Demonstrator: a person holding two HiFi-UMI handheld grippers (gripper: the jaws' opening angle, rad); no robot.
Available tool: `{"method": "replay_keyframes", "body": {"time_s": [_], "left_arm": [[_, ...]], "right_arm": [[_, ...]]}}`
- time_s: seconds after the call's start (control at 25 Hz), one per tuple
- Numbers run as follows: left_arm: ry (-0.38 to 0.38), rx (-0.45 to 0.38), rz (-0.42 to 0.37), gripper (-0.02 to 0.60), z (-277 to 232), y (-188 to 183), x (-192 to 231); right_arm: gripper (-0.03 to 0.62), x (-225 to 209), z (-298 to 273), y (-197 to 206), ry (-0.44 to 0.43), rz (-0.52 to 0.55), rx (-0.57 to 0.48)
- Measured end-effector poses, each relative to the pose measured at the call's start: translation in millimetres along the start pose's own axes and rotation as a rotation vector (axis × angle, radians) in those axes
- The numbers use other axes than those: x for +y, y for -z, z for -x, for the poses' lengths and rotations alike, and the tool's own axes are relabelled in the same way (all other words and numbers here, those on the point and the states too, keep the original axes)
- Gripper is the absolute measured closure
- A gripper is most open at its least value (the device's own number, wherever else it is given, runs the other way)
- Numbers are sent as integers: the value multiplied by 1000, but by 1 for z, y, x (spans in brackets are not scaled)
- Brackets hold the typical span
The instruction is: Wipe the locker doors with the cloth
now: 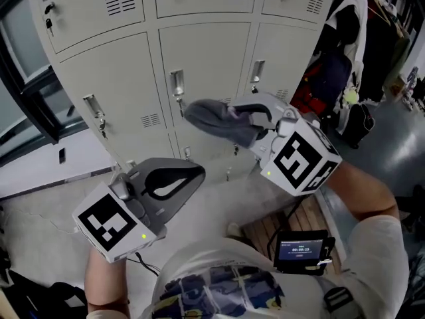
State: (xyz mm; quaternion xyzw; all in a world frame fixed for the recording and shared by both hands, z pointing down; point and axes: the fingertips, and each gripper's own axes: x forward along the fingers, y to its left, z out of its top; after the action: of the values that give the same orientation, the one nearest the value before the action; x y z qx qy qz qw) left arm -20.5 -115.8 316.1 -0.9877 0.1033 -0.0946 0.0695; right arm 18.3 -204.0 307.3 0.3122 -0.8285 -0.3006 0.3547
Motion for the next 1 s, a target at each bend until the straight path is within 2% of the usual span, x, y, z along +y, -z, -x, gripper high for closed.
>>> {"method": "replay_keyframes", "body": {"time_s": [0.36,0.8,1.0], "left_arm": [[16,34,31,578,-2,15,-20],[26,55,48,578,-5,38,-35],[34,61,23,578,-5,50,-44]], "right_arm": [[490,44,19,6,-39,-158,-23],[490,76,19,10,-55,-222,-45],[490,98,25,19,-63,-262,-16]]}}
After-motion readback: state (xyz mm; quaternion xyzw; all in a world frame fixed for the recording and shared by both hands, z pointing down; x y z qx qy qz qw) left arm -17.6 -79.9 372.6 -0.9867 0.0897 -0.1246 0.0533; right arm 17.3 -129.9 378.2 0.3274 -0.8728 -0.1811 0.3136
